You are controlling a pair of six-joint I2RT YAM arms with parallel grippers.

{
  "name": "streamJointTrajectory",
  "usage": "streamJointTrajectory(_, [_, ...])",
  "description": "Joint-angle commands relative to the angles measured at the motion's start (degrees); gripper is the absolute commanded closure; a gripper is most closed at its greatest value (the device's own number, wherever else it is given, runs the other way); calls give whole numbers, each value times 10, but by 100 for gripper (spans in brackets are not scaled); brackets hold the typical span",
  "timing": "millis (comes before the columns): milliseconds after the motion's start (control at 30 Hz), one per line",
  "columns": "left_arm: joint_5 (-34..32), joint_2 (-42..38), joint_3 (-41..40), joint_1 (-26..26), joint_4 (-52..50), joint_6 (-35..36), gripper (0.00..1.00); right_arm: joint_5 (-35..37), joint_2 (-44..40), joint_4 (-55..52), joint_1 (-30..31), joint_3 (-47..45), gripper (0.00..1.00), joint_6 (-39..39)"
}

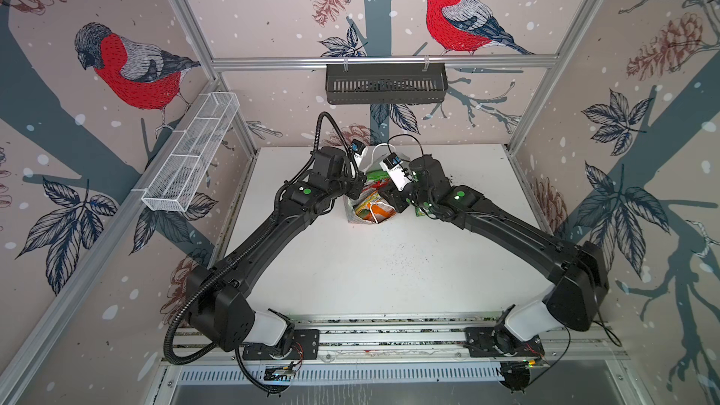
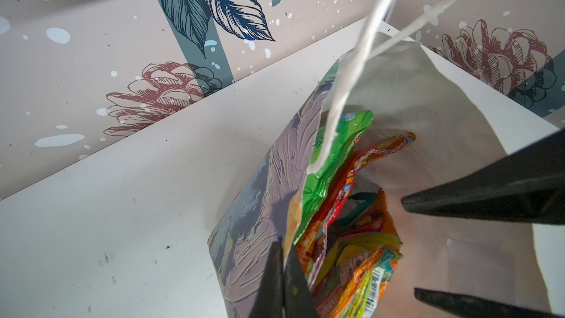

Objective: Take the snacks out of the paper bag
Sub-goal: Pick up the snack from the paper bag.

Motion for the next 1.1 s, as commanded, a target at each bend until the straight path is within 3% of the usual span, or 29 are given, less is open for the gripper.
streamJointTrajectory(0, [7,1,4,-1,27,7,100,3,10,-16,-2,13,53,-16])
streamJointTrajectory(300, [1,-2,8,-1,27,12,100,-40,39,-69,-4,49,54,-37])
streamJointTrajectory(700, [2,-1,11,0,28,17,100,-48,75,-90,-5,81,57,-45])
streamJointTrajectory(1000, [-3,0,12,-1,28,20,100,-58,84,-113,-5,98,75,-51])
streamJointTrajectory(1067, [-5,-1,7,-1,35,20,100,-60,79,-116,-6,96,86,-53])
